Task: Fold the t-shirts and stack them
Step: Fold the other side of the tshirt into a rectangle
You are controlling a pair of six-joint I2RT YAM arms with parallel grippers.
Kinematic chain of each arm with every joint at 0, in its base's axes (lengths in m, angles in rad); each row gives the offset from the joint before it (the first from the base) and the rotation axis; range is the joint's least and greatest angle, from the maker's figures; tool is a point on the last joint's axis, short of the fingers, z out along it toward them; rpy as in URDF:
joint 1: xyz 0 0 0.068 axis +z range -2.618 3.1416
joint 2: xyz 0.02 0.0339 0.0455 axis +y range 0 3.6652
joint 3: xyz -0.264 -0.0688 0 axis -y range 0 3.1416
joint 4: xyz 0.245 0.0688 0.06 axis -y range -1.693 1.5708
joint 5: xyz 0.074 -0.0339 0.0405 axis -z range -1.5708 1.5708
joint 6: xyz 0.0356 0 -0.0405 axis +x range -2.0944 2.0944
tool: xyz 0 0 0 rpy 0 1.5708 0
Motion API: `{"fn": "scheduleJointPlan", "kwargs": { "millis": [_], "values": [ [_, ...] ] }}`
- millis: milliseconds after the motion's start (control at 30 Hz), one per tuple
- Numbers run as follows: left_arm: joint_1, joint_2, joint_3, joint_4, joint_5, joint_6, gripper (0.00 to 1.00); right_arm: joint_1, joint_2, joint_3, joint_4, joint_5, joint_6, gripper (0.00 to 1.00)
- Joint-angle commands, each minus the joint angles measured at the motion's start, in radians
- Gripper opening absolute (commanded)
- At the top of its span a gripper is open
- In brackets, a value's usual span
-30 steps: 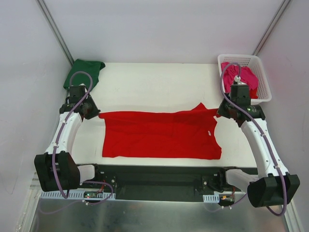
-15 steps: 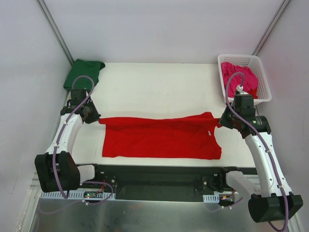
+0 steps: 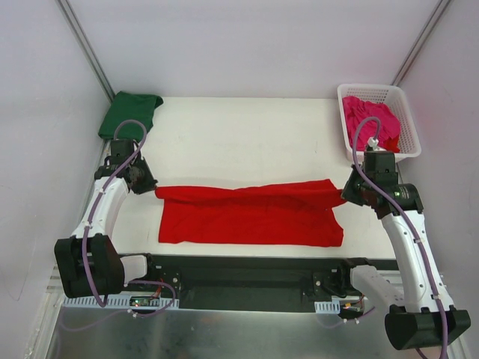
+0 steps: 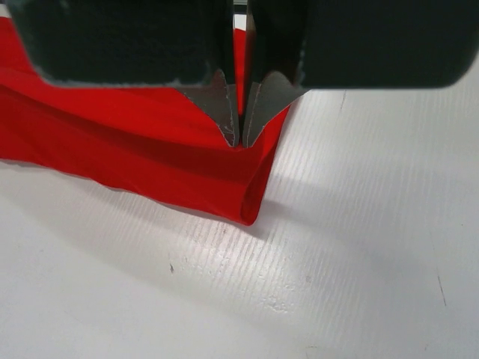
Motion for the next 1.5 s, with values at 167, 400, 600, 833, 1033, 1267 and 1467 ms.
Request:
{"fn": "scheduleJointPlan", "kwargs": {
  "millis": [167, 400, 600, 833, 1033, 1267, 1467],
  "values": [
    [0.011, -0.042, -0.015, -0.046, 0.021, 0.031, 0.0, -0.01, -0.036, 0.012, -0.077, -0.024, 0.004, 0.02],
    [0.01, -0.044, -0.024, -0.053, 0.019, 0.04, 0.0, -0.009, -0.064, -0.014, -0.102, -0.05, 0.015, 0.02],
    [0.01, -0.039, -0.026, -0.061, 0.016, 0.049, 0.0, -0.009, -0.082, -0.04, -0.122, -0.061, 0.013, 0.02],
    [0.01, -0.051, -0.032, -0.072, 0.005, 0.054, 0.0, -0.009, -0.107, -0.051, -0.146, -0.061, 0.015, 0.02],
    [0.01, -0.064, -0.038, -0.084, -0.002, 0.064, 0.0, -0.012, -0.118, -0.051, -0.168, -0.061, 0.009, 0.02],
    [0.01, -0.07, -0.033, -0.098, -0.005, 0.073, 0.0, -0.009, -0.133, -0.054, -0.186, -0.062, 0.009, 0.02],
    [0.011, -0.085, -0.03, -0.112, -0.013, 0.078, 0.0, -0.009, -0.148, -0.054, -0.206, -0.059, 0.004, 0.02]
  ]
}}
